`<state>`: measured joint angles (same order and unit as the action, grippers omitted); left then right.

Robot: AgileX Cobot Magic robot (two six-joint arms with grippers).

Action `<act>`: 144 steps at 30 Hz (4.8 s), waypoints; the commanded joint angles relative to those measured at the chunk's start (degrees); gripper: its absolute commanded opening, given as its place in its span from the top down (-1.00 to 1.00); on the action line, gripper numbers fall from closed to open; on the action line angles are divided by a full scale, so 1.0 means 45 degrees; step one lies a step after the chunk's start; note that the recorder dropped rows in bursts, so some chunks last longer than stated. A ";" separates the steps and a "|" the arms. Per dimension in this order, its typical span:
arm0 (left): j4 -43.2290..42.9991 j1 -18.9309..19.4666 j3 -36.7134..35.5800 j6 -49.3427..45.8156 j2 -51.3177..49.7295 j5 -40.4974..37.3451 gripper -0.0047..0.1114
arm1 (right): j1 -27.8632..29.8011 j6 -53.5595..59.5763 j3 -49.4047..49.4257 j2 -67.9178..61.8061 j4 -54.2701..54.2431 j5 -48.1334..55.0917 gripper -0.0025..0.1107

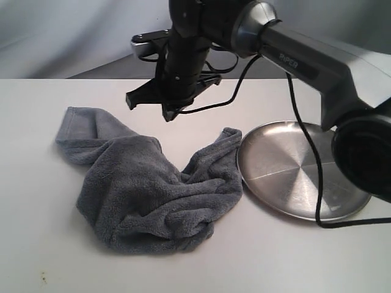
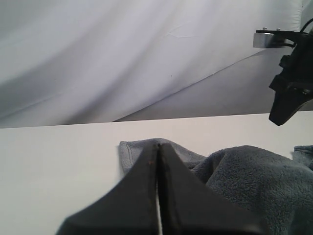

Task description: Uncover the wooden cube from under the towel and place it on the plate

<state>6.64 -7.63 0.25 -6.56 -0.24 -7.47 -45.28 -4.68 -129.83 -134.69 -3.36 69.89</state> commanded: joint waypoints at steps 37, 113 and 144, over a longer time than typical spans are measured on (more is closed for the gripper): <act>0.0022 -0.0062 -0.0056 0.0032 0.0053 0.0004 0.92 | -0.3408 -0.2439 1.4103 0.8774 0.2708 -0.5468 0.96; 0.0022 -0.0062 -0.0056 0.0032 0.0053 0.0004 0.92 | 0.0498 -0.3658 1.4683 0.9092 0.3835 -0.7277 0.96; 0.0022 -0.0062 -0.0056 0.0032 0.0053 0.0004 0.92 | 0.1670 0.6686 1.4660 0.9092 -0.7832 -0.8876 0.96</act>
<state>6.64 -7.63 0.25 -6.56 -0.24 -7.47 -38.14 24.49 -64.17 -94.42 -38.11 28.92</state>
